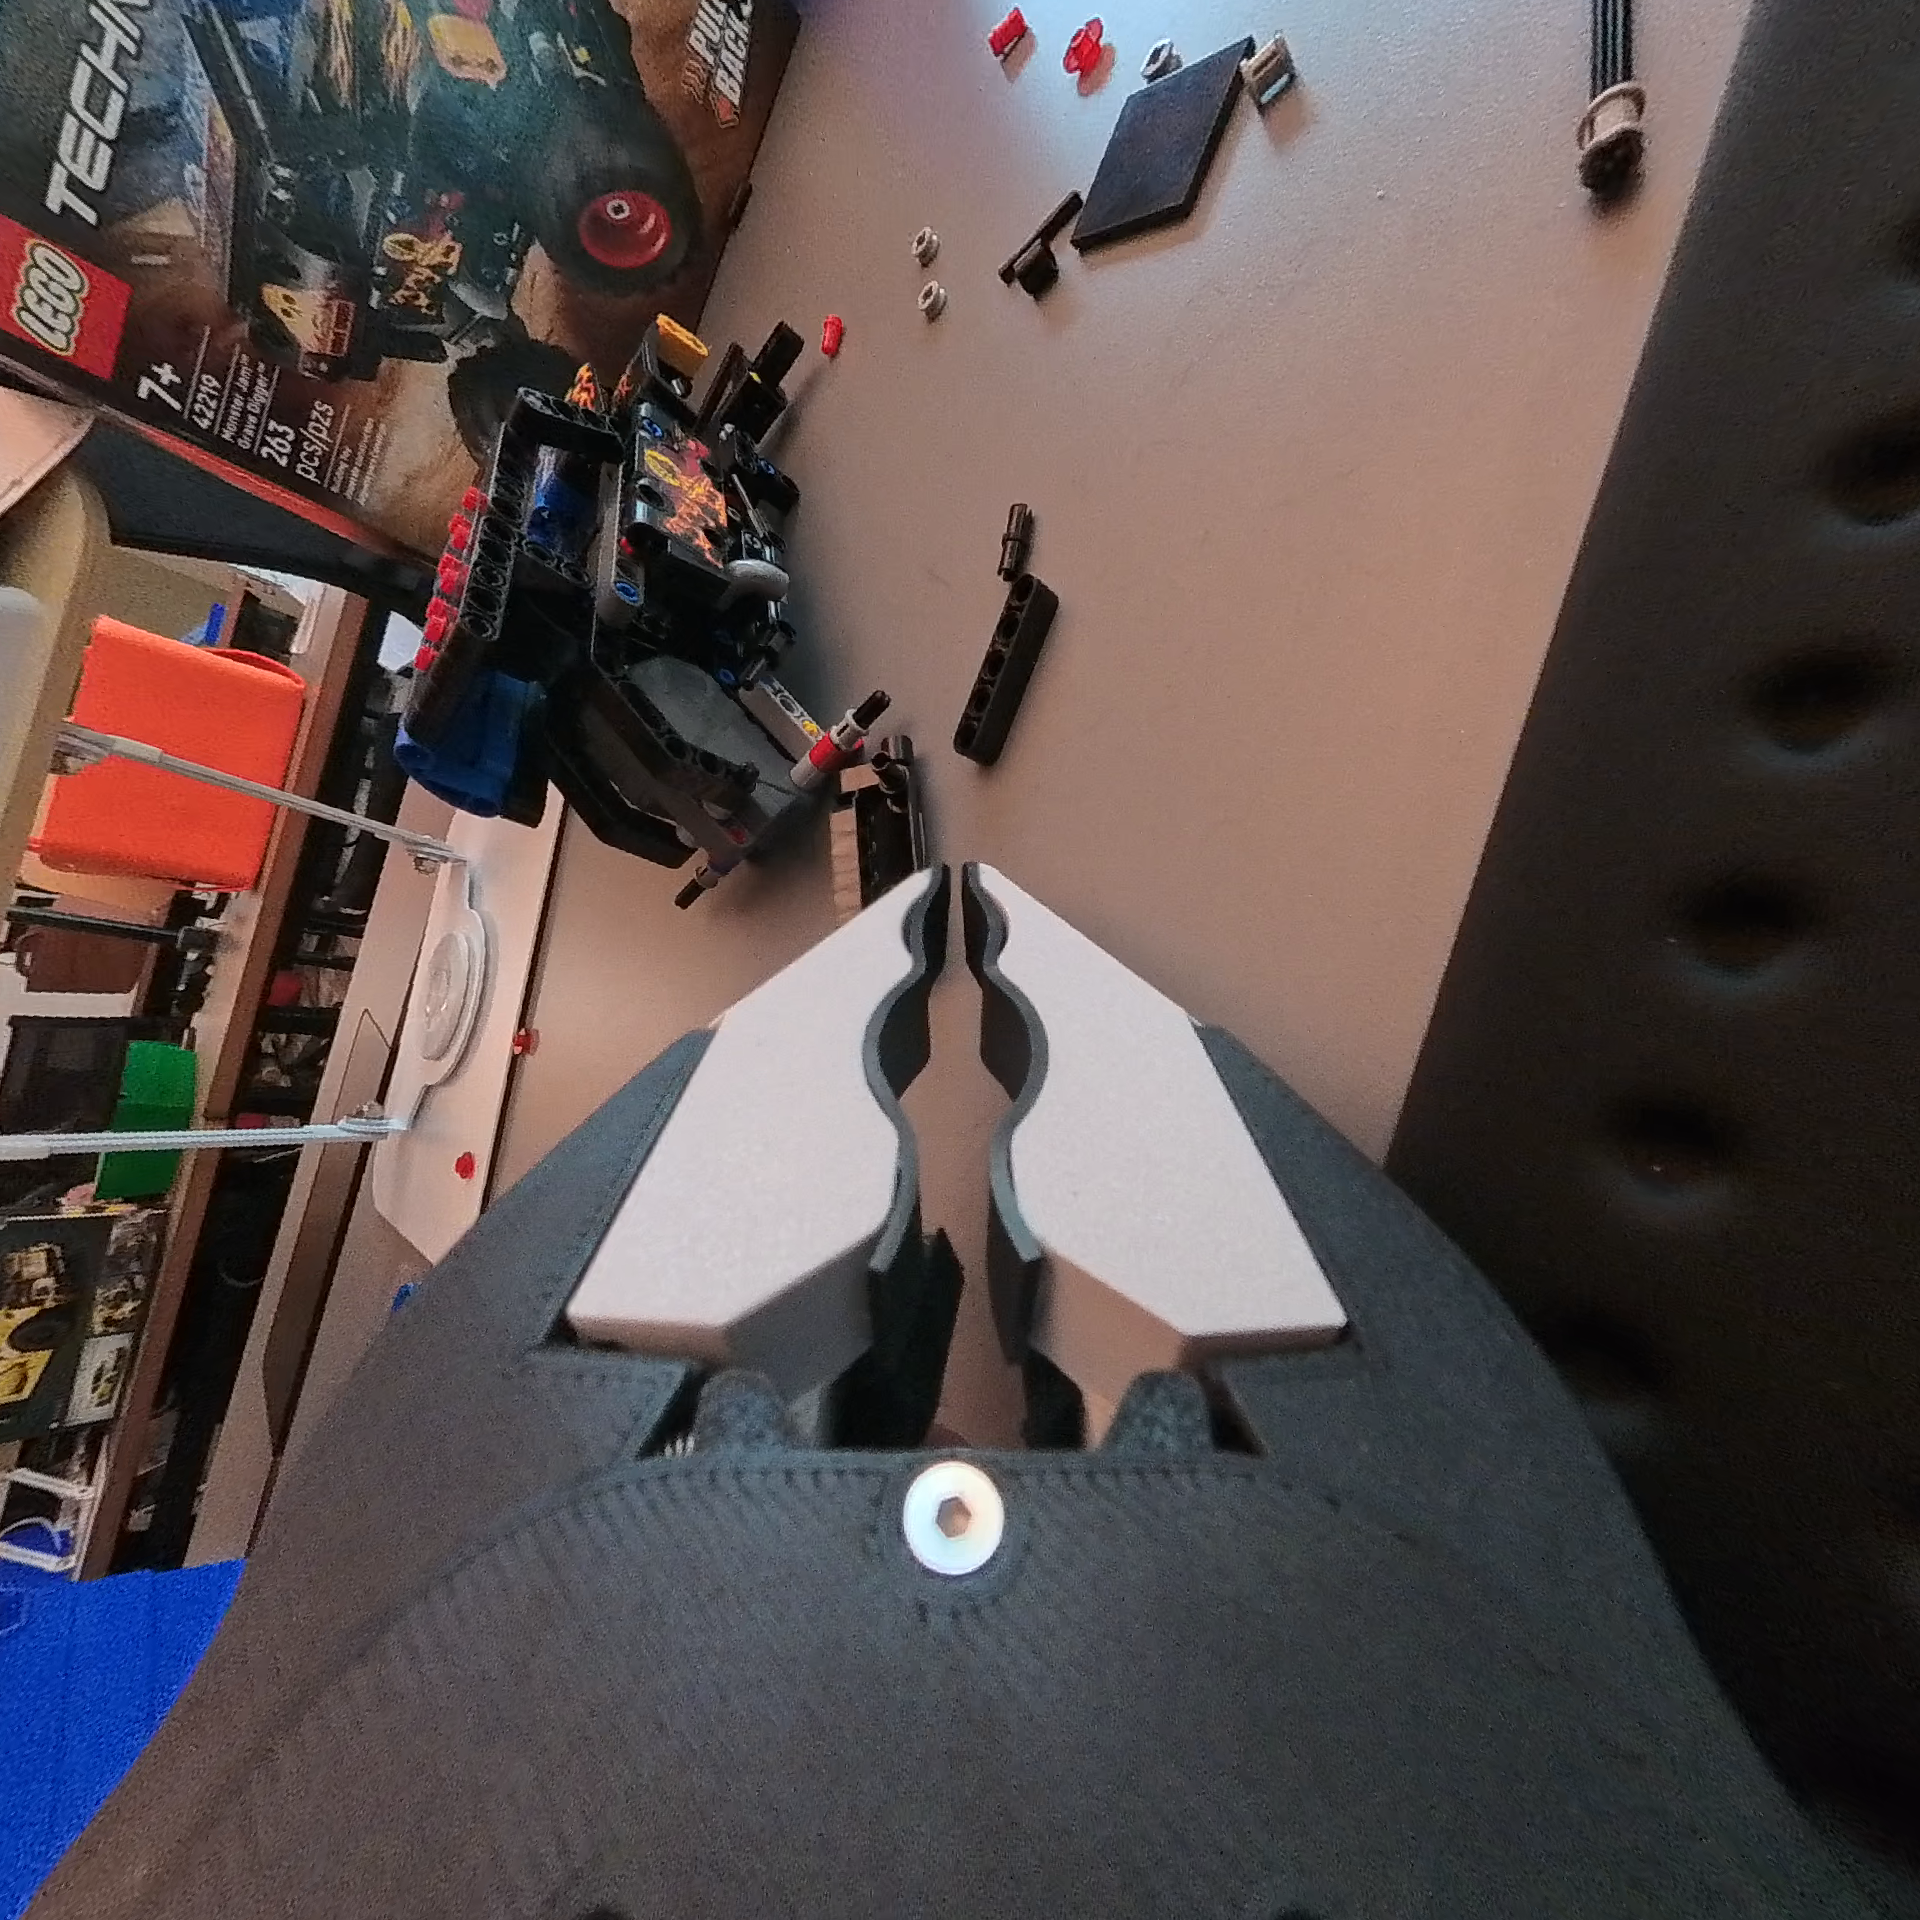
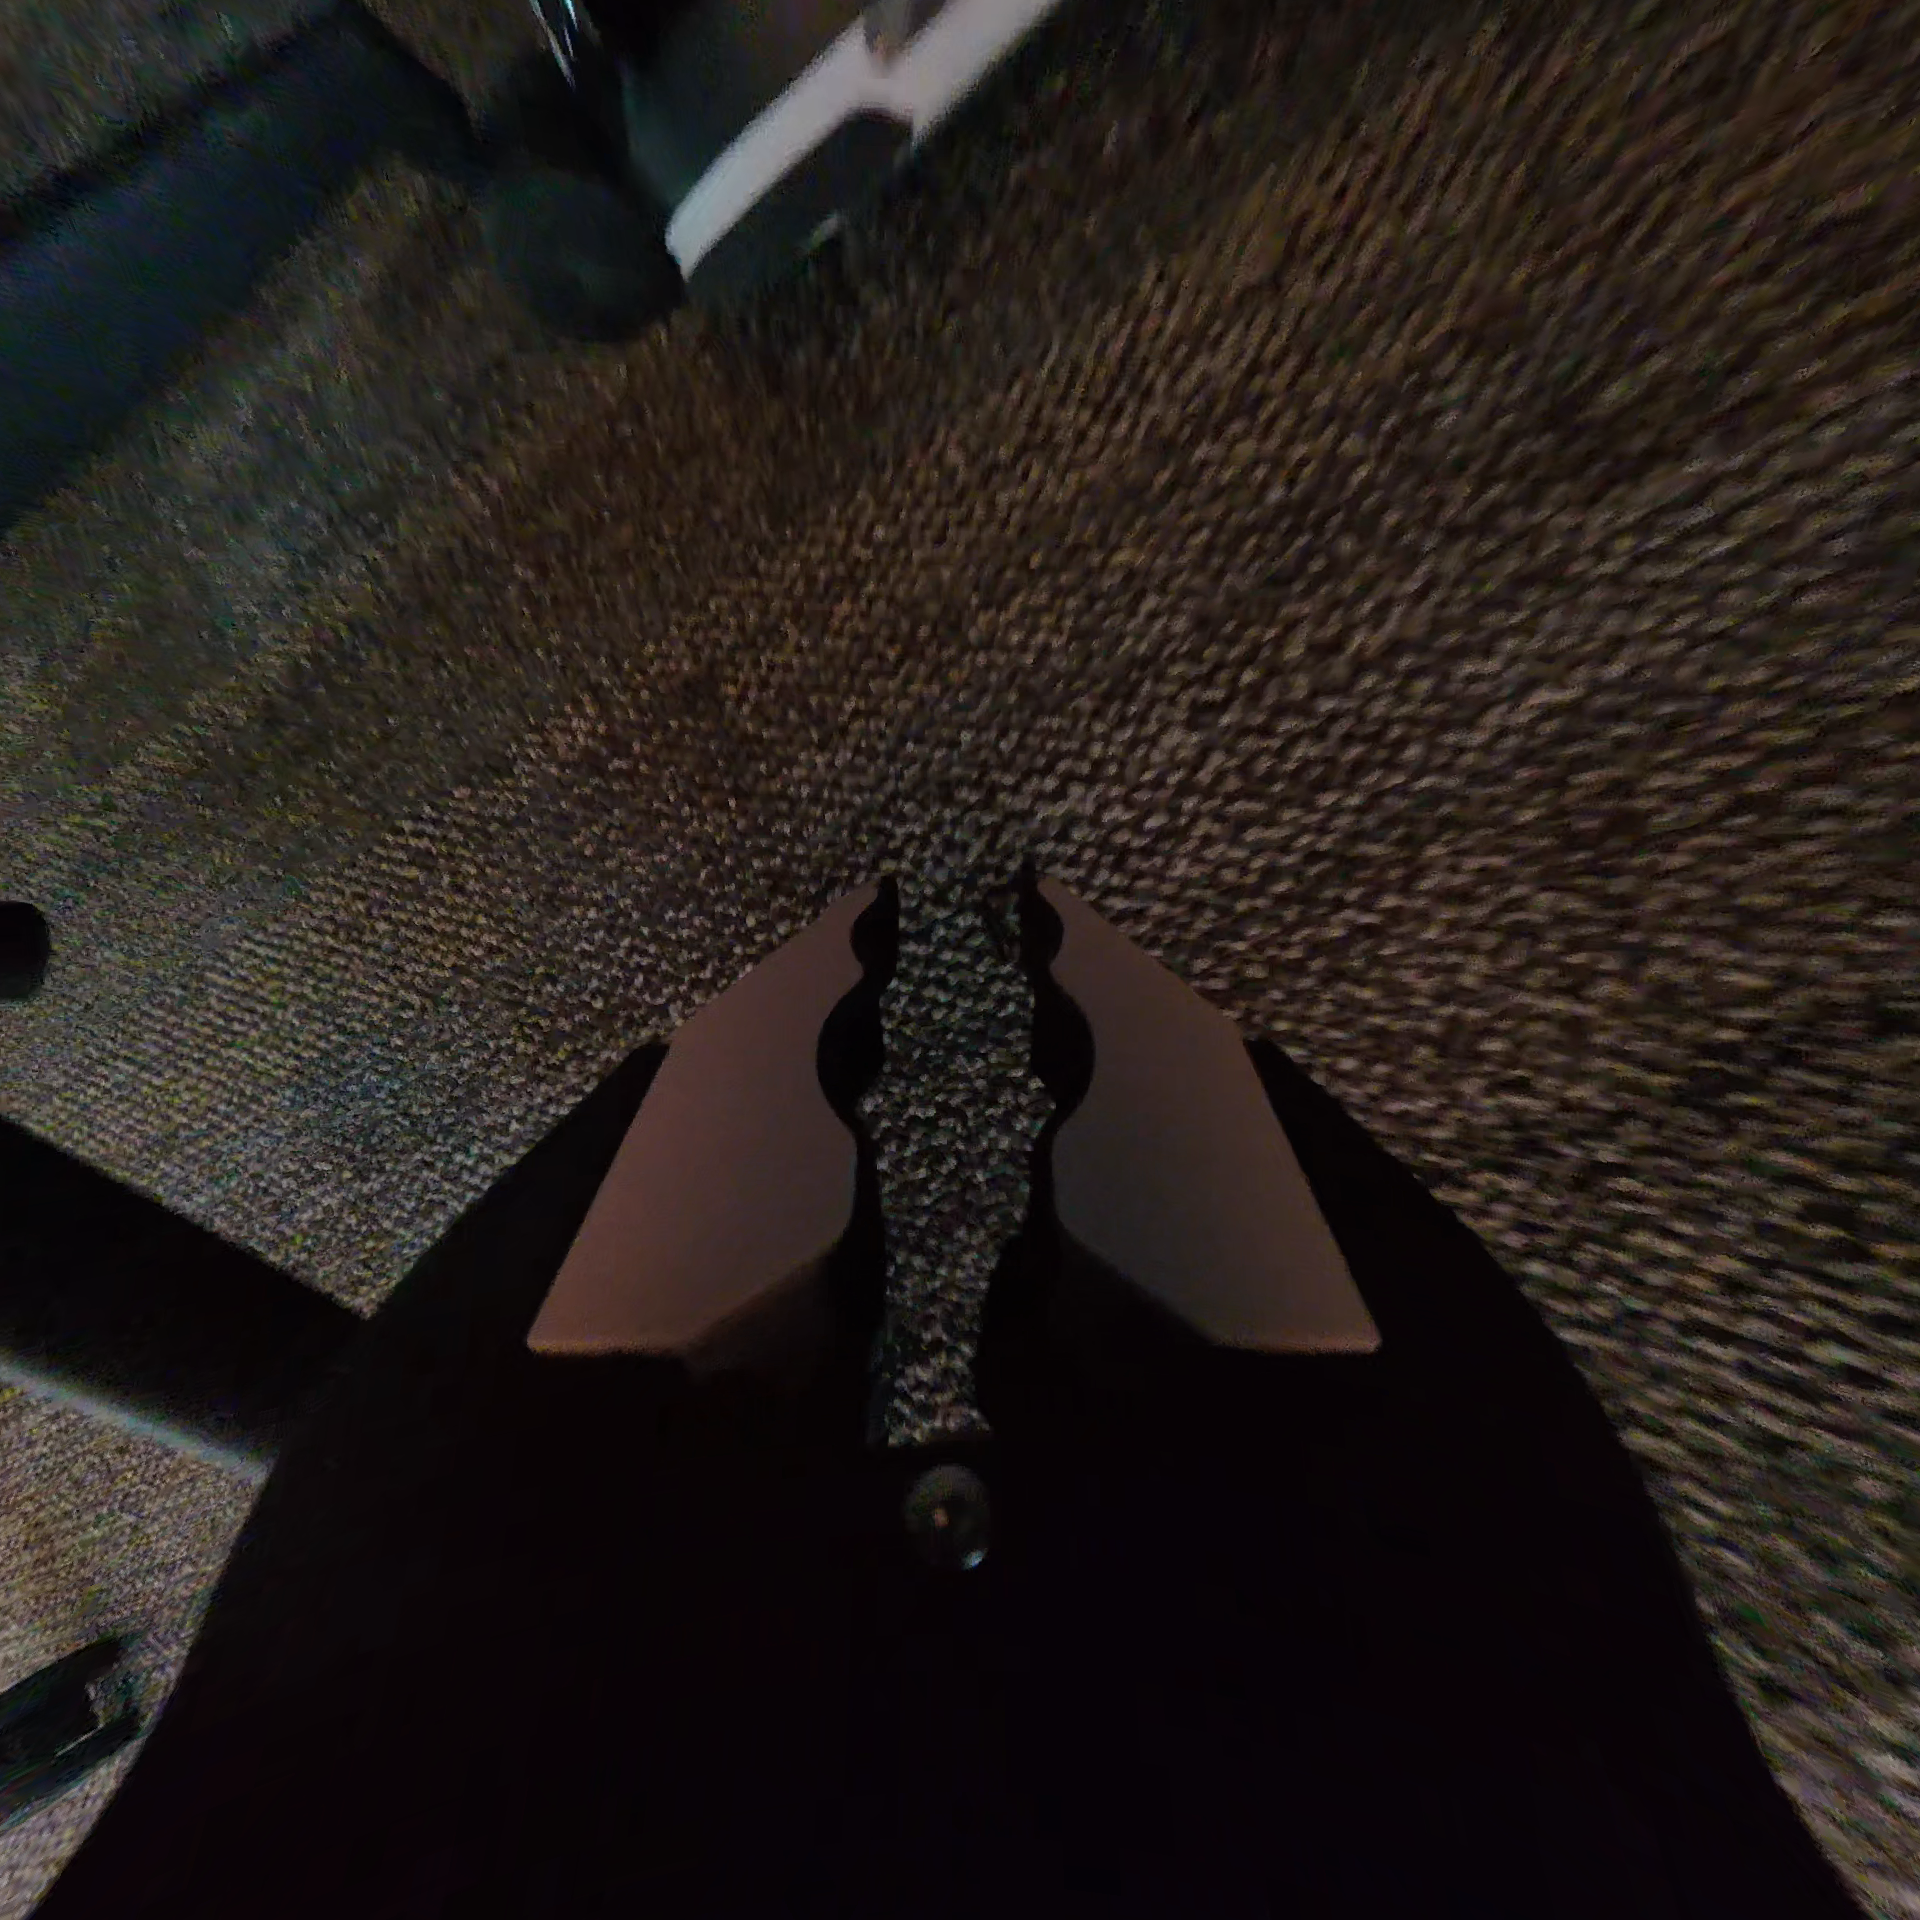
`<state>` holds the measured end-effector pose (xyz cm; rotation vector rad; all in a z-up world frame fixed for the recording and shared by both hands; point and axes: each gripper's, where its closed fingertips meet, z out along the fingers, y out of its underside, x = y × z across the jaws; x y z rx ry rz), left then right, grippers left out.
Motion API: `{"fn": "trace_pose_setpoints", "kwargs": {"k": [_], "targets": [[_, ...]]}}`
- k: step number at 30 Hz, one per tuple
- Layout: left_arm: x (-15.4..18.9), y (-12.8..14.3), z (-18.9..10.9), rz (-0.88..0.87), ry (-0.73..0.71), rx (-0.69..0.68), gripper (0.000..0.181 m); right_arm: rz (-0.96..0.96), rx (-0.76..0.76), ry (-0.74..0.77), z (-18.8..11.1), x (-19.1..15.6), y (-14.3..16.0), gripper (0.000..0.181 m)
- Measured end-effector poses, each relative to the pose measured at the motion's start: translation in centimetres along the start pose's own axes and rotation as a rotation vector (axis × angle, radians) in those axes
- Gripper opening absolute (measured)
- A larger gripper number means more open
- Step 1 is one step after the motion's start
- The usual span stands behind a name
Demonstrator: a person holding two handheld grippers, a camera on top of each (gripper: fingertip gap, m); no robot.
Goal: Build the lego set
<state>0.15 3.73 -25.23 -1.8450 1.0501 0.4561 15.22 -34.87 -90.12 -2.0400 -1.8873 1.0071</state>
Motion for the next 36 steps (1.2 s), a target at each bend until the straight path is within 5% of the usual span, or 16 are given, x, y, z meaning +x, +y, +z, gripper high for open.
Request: {"fn": "trace_pose_setpoints", "kwargs": {"k": [4, 14, 17, 25, 36], "targets": [[0.1, 0.0, 0.0, -0.009, 0.013, 0.002, 0.001, -0.001, -0.059, 0.005, 3.9, 0.7, 3.1, 0.025], [-0.1, 0.0, 0.0, 0.012, -0.01, -0.004, 0.002, -0.118, -0.114, -0.063, 7.6, 0.7, 4.7, 0.015], [-0.1, 0.0, 0.0, 0.011, -0.009, -0.007, 0.002, -0.128, -0.093, -0.069, 7.7, 1.1, 4.7, 0.009], [0.0, 0.0, 0.0, 0.012, -0.005, -0.007, 0.001, -0.377, -0.08, -0.044, 7.6, 0.2, 5.3, 0.029], [0.1, 0.0, 0.0, 0.018, -0.001, -0.008, 0.0, -0.522, -0.111, 0.028, 7.6, 0.2, 5.8, 0.018]]}}
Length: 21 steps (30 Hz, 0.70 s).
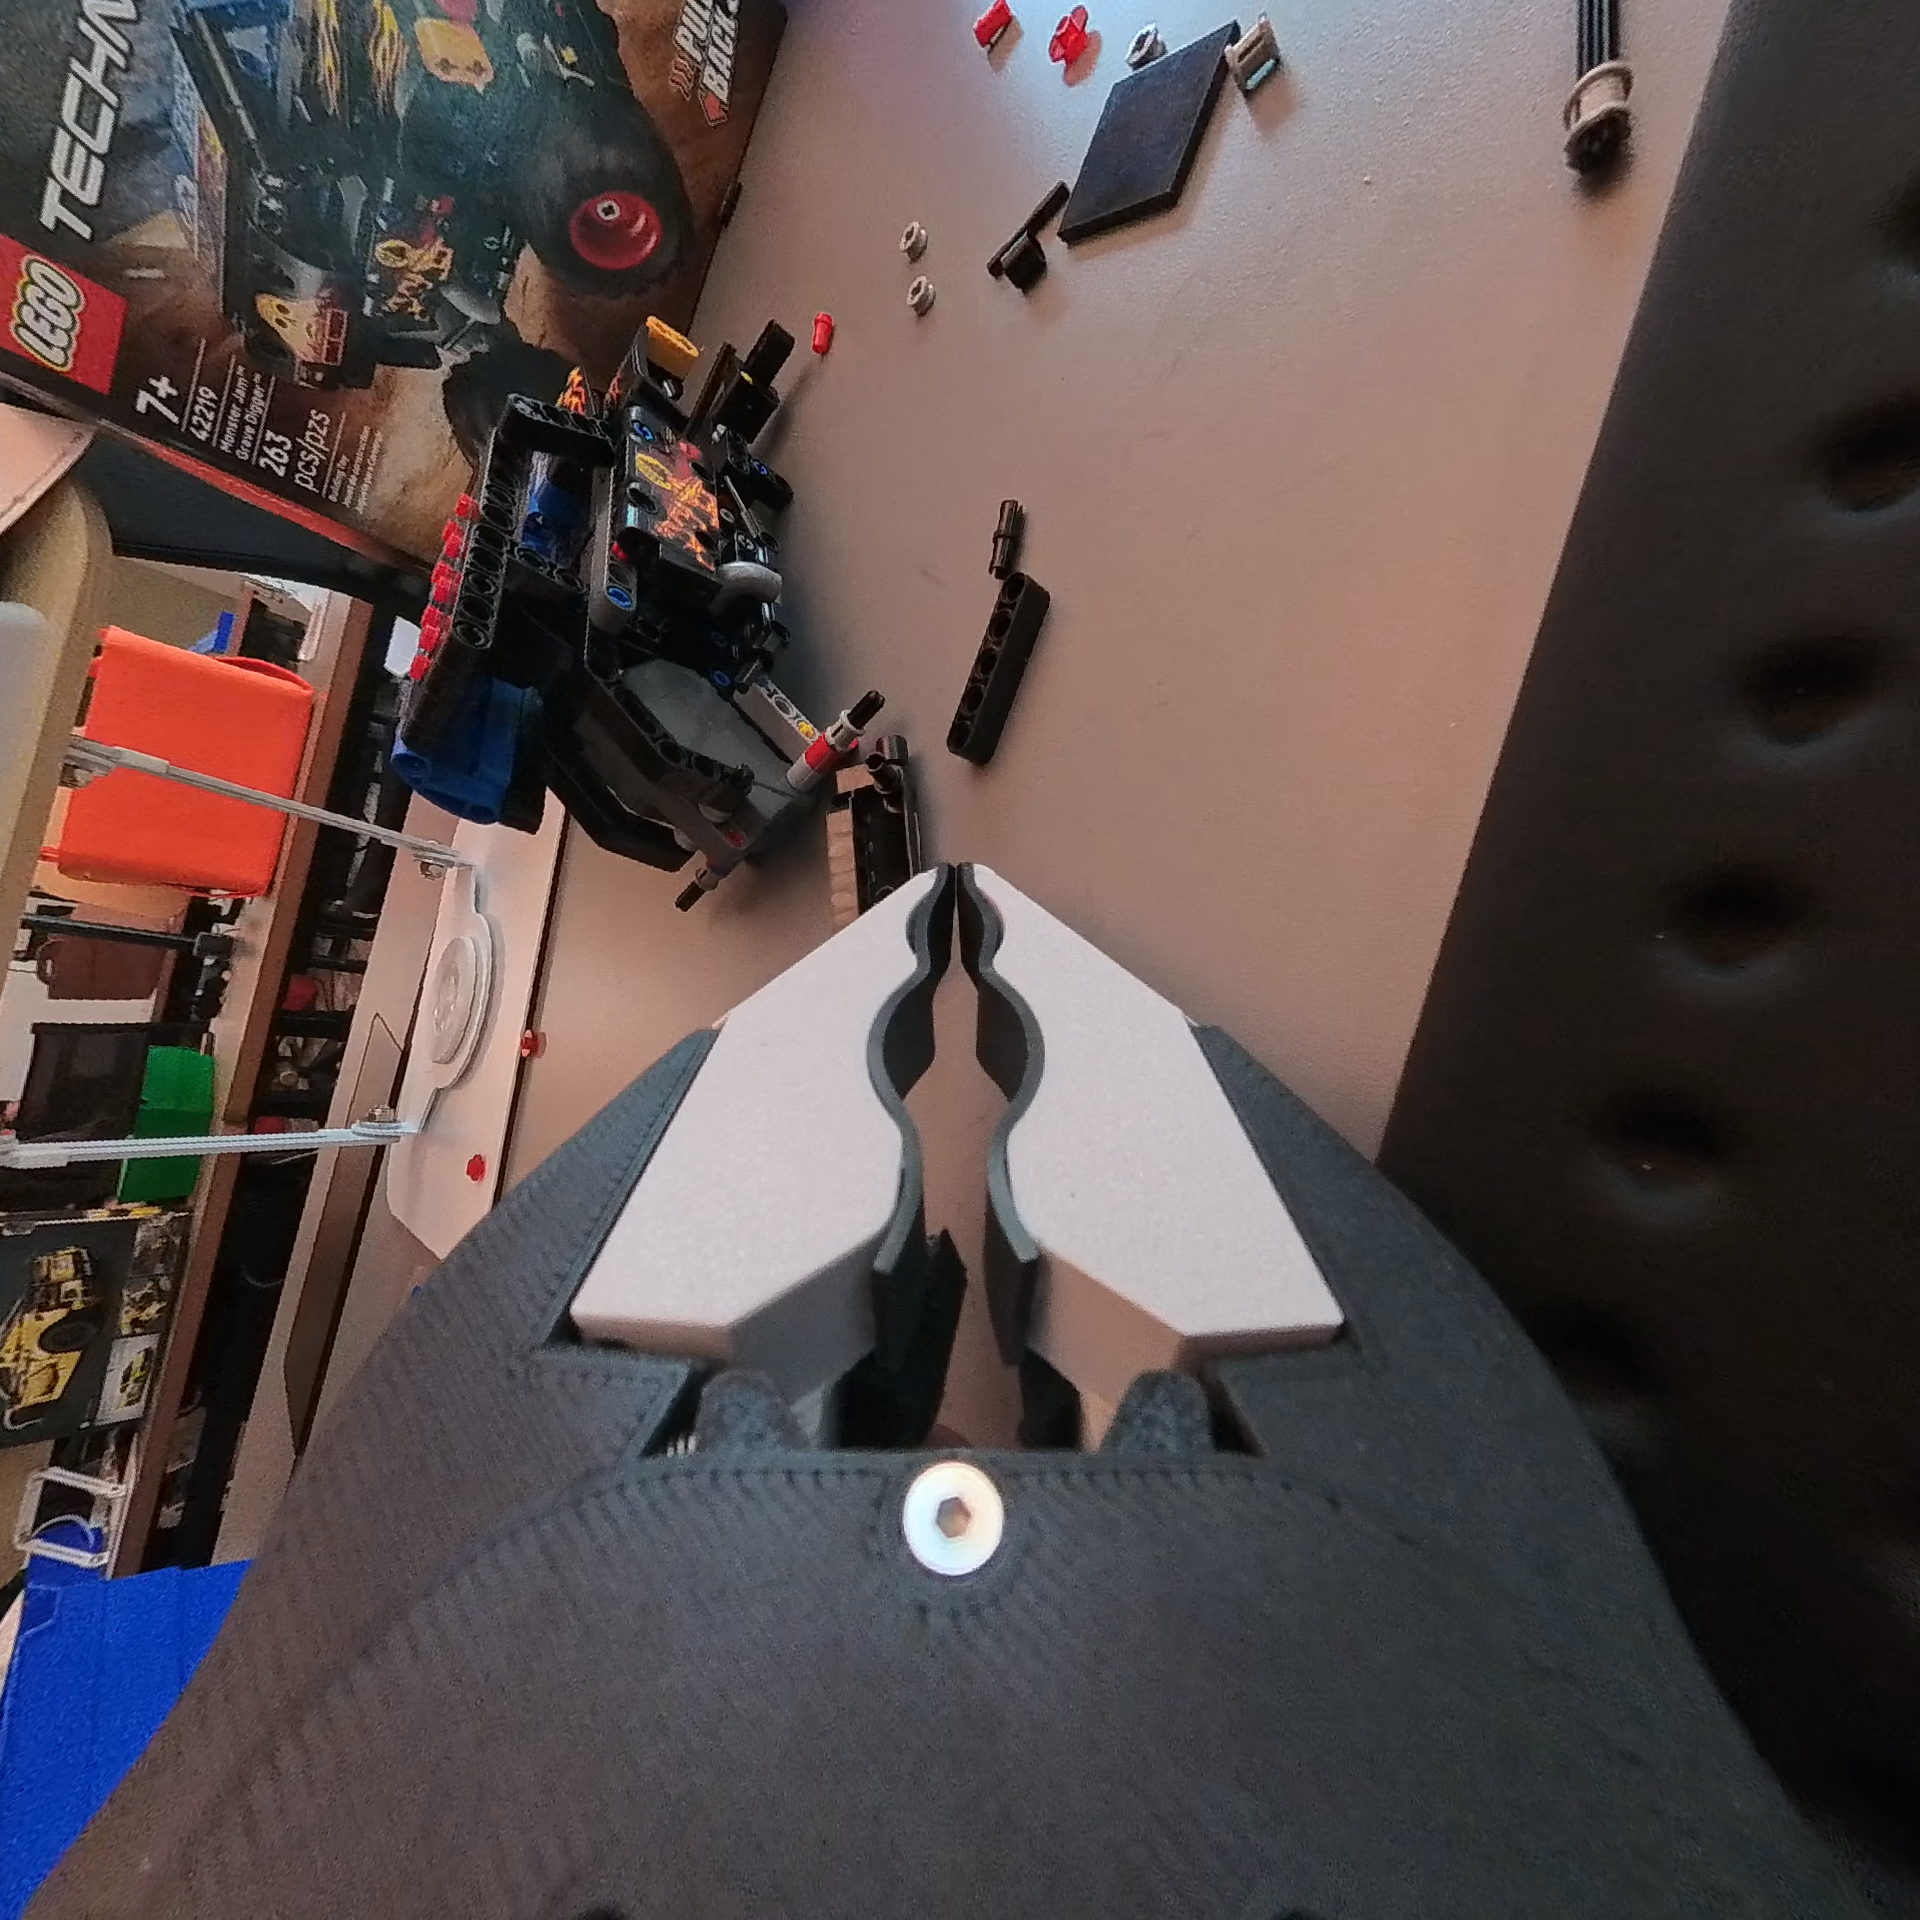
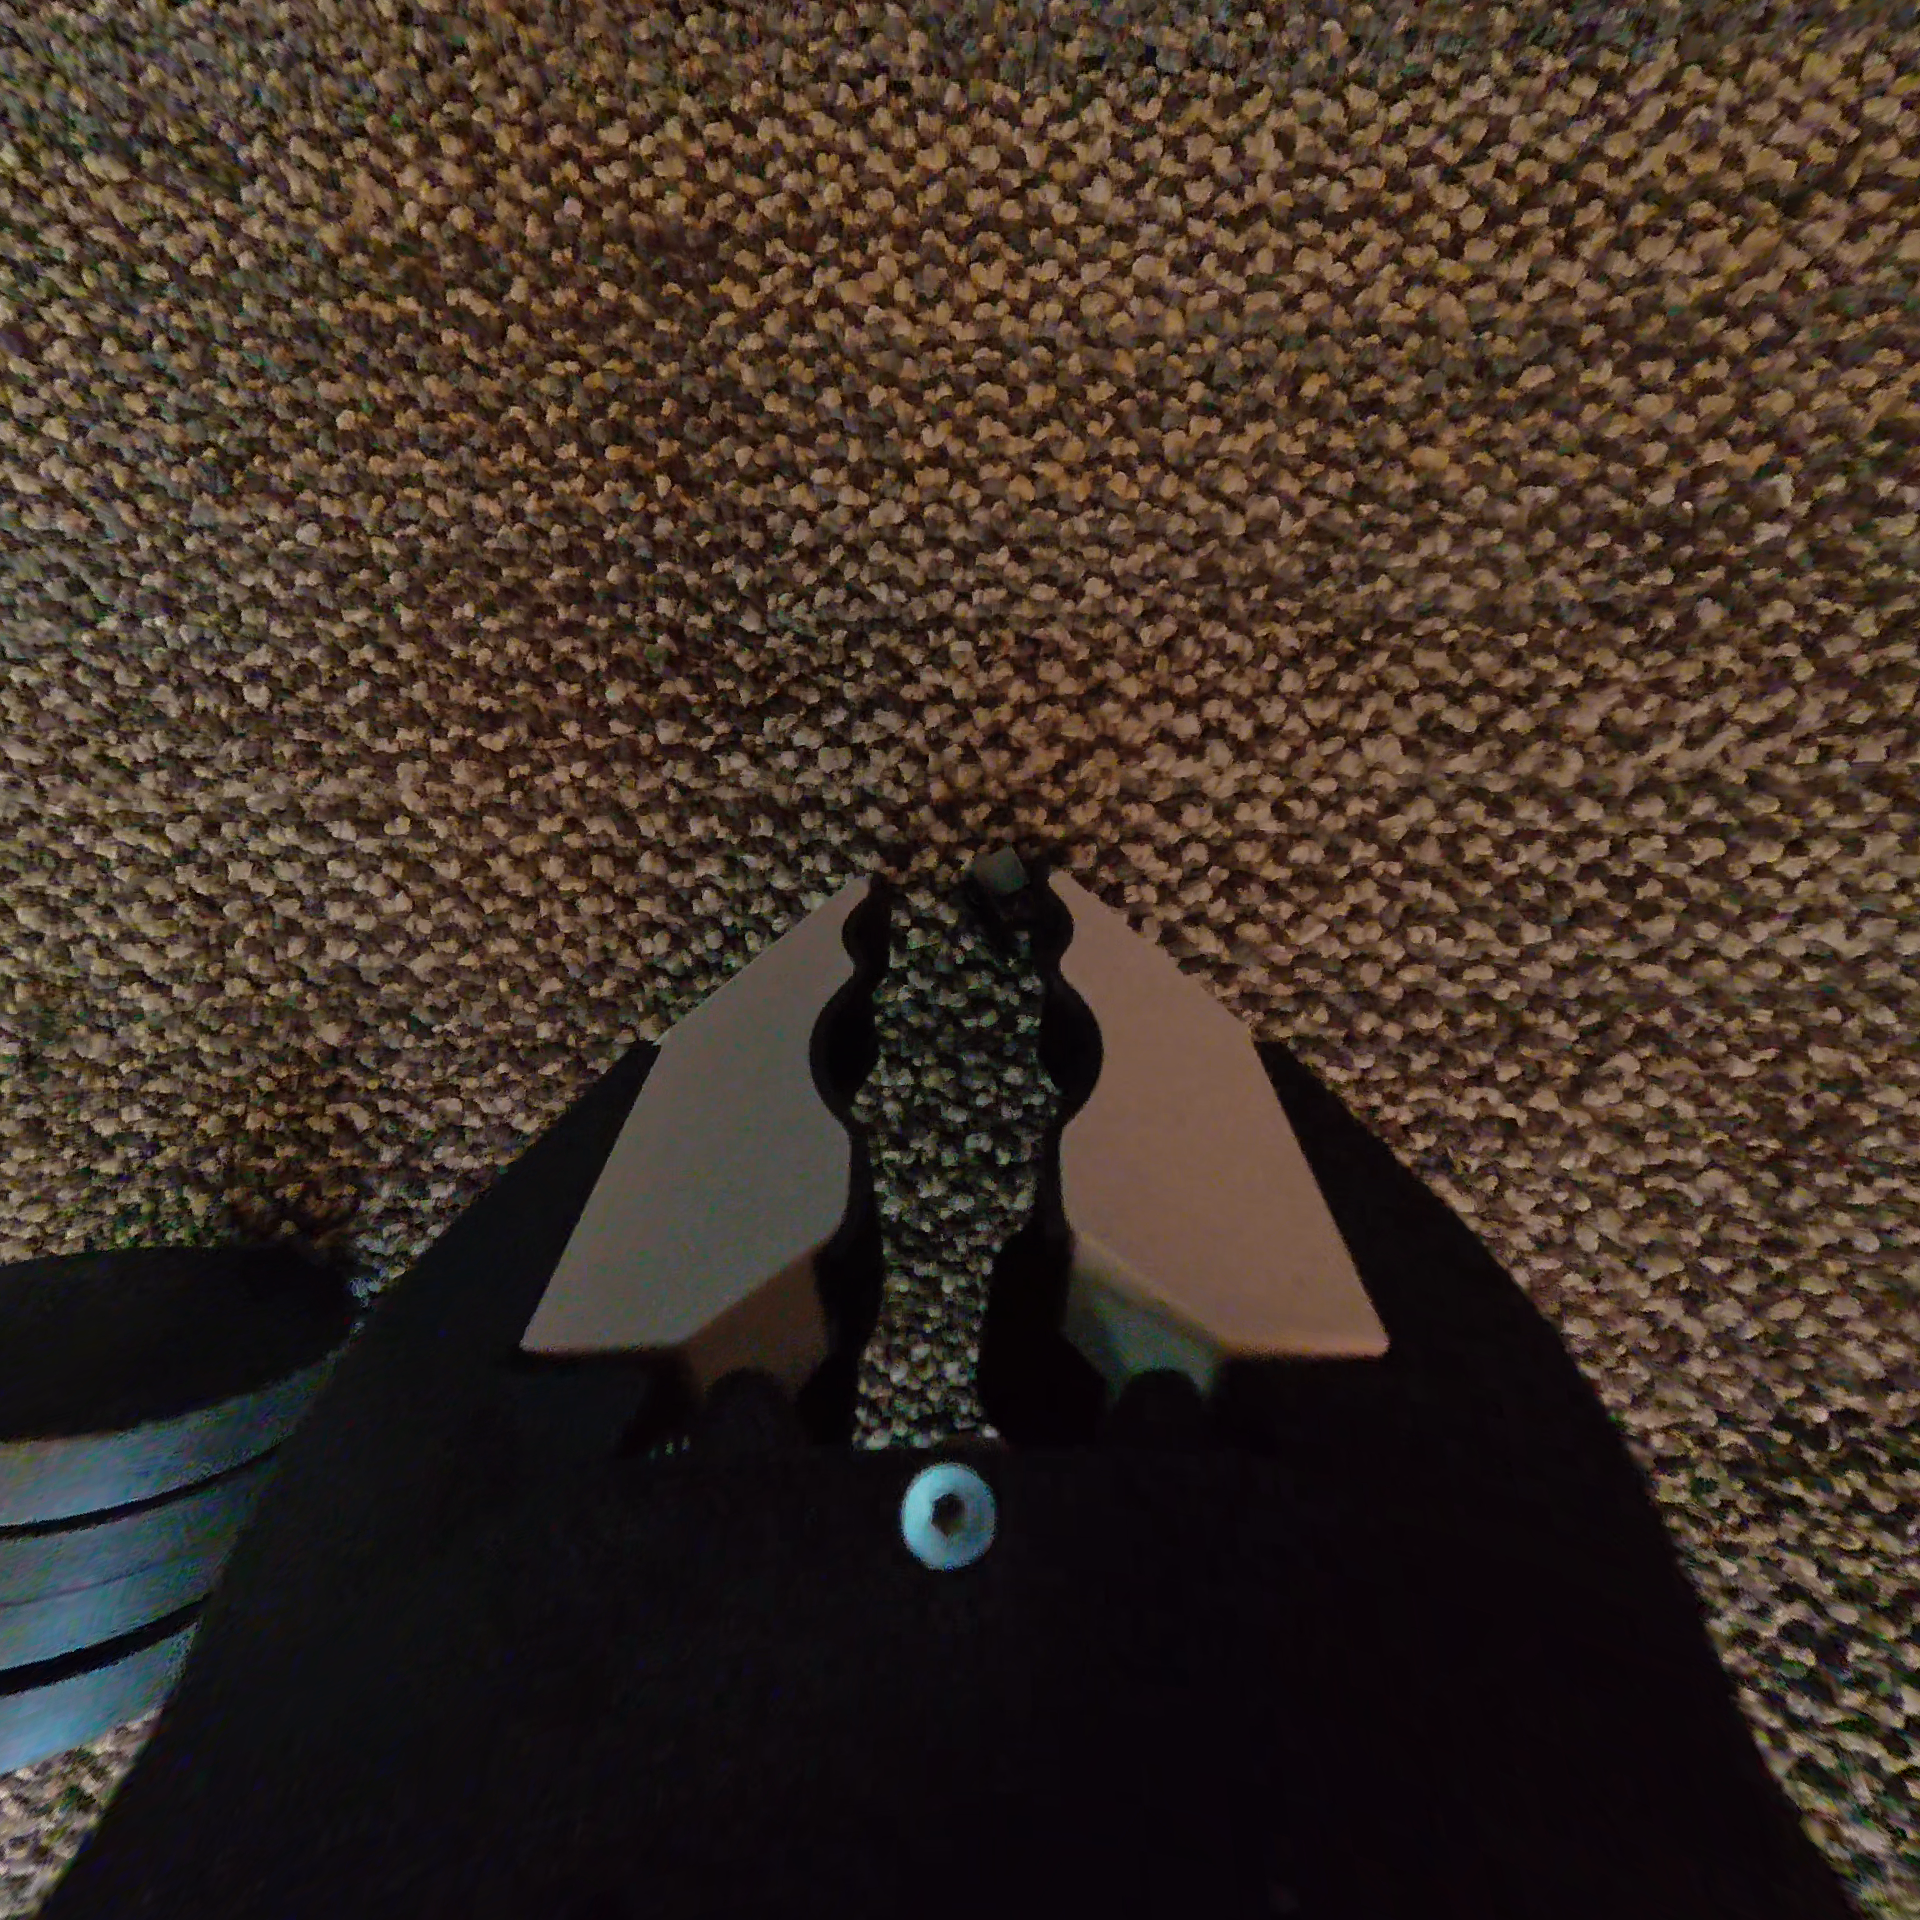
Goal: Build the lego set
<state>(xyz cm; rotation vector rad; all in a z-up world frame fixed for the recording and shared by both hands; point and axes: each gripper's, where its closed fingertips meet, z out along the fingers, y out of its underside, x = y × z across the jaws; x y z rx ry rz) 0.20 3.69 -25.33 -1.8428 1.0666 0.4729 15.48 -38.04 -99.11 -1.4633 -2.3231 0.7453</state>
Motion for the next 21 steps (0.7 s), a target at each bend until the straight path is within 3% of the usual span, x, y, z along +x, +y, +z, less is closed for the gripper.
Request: {"fn": "trace_pose_setpoints", "kwargs": {"k": [3, 13, 21], "targets": [[0.0, 0.0, 0.0, 0.0, -0.002, 0.002, 0.0, 0.009, -0.019, 0.017, -0.1, 0.1, 0.0, 0.005], [0.0, 0.0, 0.0, 0.003, -0.003, -0.001, 0.0, 0.083, -0.05, 0.01, -0.2, 0.4, 0.0, 0.0], [0.1, 0.0, 0.1, -0.006, 0.007, -0.001, 0.0, 0.407, 0.078, 0.042, -3.1, 2.9, -0.1, 0.0]]}}
